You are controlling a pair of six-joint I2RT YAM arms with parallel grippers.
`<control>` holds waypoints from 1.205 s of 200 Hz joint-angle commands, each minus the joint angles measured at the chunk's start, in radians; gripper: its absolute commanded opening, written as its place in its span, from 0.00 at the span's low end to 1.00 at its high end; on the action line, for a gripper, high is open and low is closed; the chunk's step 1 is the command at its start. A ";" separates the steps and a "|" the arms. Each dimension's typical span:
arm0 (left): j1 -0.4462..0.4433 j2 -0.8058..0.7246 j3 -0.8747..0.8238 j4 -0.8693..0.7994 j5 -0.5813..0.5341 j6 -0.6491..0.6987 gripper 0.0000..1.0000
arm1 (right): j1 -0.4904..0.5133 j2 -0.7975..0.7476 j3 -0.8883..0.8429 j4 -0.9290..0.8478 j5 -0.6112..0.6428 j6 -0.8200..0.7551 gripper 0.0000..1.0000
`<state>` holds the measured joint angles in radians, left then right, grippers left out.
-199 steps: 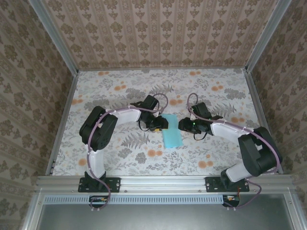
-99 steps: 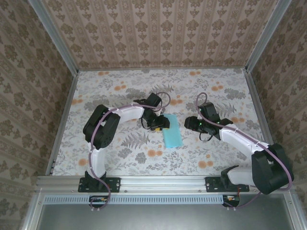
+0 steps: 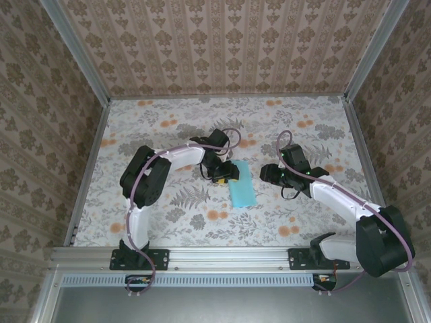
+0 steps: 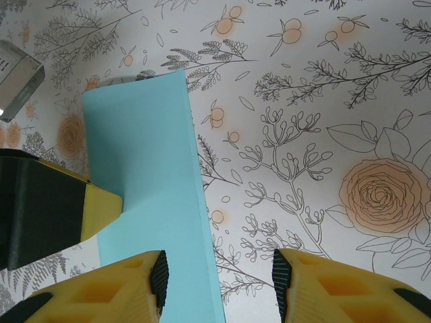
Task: Fold a paper plane with a square sheet of paper (fold left side to right side)
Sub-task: First fold in half a square sheet of paper at the center of the table.
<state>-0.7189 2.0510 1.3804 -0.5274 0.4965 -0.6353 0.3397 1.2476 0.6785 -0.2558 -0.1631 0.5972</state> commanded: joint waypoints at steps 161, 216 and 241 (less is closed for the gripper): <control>-0.059 0.179 0.073 0.084 -0.005 -0.002 0.53 | -0.007 -0.020 -0.013 -0.023 -0.003 -0.017 0.48; -0.065 0.176 0.082 0.072 -0.022 0.009 0.48 | -0.007 -0.017 -0.013 -0.021 -0.006 -0.017 0.48; -0.069 0.179 0.090 0.066 -0.024 0.013 0.51 | -0.007 -0.017 -0.014 -0.020 -0.007 -0.016 0.48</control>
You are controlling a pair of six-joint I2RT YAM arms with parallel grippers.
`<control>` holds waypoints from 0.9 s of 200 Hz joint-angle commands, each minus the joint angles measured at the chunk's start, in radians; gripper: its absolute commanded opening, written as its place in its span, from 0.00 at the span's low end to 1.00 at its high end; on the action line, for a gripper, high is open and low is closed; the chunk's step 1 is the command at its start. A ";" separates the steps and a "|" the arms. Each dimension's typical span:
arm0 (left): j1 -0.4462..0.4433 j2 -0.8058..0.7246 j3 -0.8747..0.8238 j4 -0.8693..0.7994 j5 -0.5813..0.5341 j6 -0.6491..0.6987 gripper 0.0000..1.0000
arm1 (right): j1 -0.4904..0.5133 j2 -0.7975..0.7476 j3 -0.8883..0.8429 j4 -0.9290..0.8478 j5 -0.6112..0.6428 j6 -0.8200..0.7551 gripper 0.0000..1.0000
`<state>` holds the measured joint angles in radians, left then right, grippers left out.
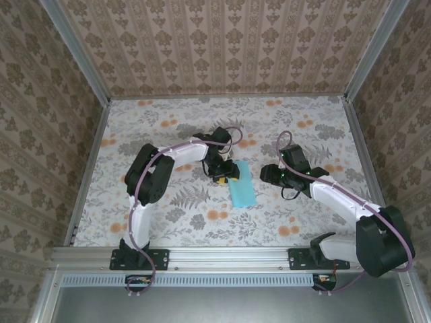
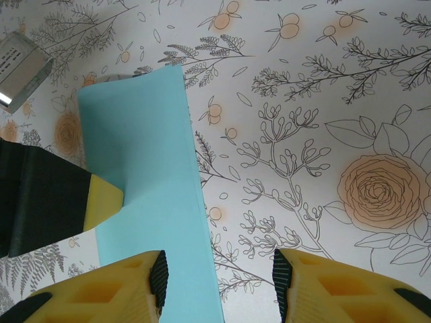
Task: Fold a paper plane with a square sheet of paper (fold left side to right side)
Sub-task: First fold in half a square sheet of paper at the center of the table.
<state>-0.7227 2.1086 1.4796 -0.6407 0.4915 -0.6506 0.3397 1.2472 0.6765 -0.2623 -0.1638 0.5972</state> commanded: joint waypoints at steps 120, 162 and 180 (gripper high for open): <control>-0.072 0.132 0.025 0.141 -0.033 0.053 0.55 | -0.006 -0.011 -0.006 -0.014 -0.018 -0.019 0.48; -0.071 0.128 0.015 0.152 -0.036 0.040 0.54 | -0.006 -0.006 -0.003 -0.010 -0.021 -0.019 0.48; -0.068 0.123 0.007 0.156 -0.039 0.036 0.53 | -0.006 -0.005 -0.003 -0.011 -0.021 -0.019 0.48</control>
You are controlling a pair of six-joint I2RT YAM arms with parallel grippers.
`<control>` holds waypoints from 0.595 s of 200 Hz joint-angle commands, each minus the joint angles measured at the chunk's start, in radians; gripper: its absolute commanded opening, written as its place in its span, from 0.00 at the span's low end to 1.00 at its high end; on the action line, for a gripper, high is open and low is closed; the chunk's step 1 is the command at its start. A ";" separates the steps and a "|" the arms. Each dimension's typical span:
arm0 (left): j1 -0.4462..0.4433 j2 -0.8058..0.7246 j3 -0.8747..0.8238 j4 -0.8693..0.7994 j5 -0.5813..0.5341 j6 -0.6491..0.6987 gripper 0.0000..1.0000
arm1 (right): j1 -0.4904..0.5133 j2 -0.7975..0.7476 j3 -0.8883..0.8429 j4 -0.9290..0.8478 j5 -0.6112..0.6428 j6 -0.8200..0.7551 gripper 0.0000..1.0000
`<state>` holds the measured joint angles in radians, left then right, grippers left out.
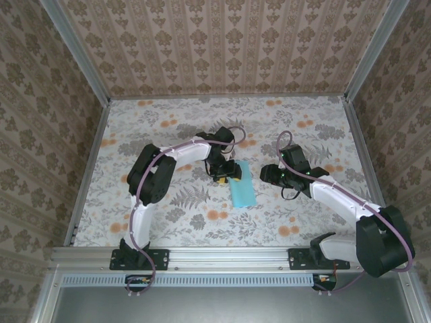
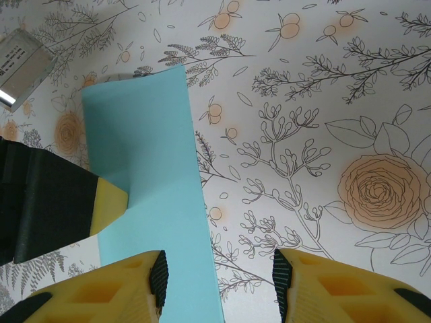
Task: Fold a paper plane with a square sheet of paper (fold left side to right side)
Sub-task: First fold in half a square sheet of paper at the center of the table.
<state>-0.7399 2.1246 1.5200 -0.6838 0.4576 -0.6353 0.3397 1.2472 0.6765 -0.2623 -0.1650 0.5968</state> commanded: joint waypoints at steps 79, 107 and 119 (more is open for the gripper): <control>-0.048 0.109 -0.038 0.204 -0.005 0.021 0.52 | -0.007 0.000 -0.003 -0.007 -0.026 -0.017 0.48; -0.048 0.107 -0.042 0.207 -0.005 0.018 0.53 | -0.005 0.006 -0.003 0.001 -0.037 -0.014 0.48; -0.047 0.107 -0.043 0.212 -0.004 0.014 0.52 | -0.005 0.009 -0.005 0.004 -0.041 -0.012 0.48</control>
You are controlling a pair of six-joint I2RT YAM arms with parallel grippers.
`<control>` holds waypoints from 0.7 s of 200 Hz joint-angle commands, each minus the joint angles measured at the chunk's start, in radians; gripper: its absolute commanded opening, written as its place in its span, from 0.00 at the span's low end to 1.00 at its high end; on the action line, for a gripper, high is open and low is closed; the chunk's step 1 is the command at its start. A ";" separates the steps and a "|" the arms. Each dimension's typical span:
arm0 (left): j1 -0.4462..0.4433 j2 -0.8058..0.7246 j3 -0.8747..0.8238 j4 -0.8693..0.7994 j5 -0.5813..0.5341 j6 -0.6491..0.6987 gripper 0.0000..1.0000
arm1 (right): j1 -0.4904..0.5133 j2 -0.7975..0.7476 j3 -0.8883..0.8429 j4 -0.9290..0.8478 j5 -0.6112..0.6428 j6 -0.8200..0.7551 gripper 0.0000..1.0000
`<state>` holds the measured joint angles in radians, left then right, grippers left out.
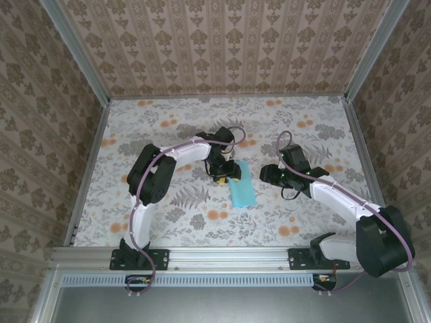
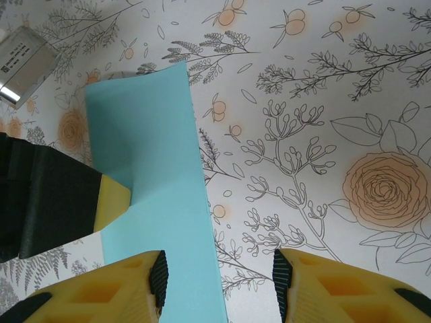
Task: Fold a paper plane with a square sheet of paper (fold left side to right side)
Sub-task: First fold in half a square sheet of paper at the center of the table.
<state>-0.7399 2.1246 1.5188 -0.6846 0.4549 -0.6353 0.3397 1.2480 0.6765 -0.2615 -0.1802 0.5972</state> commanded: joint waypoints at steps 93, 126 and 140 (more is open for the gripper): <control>-0.035 0.110 -0.058 0.245 -0.003 -0.028 0.55 | -0.005 0.008 -0.009 0.005 -0.030 -0.010 0.48; -0.035 0.113 -0.058 0.246 0.001 -0.030 0.55 | -0.005 0.008 -0.010 0.005 -0.030 -0.010 0.48; -0.035 0.113 -0.060 0.247 0.002 -0.029 0.55 | -0.005 0.008 -0.010 0.006 -0.031 -0.010 0.48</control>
<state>-0.7391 2.1193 1.5059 -0.6643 0.4561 -0.6655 0.3397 1.2522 0.6765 -0.2588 -0.1944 0.5972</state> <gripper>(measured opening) 0.547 0.483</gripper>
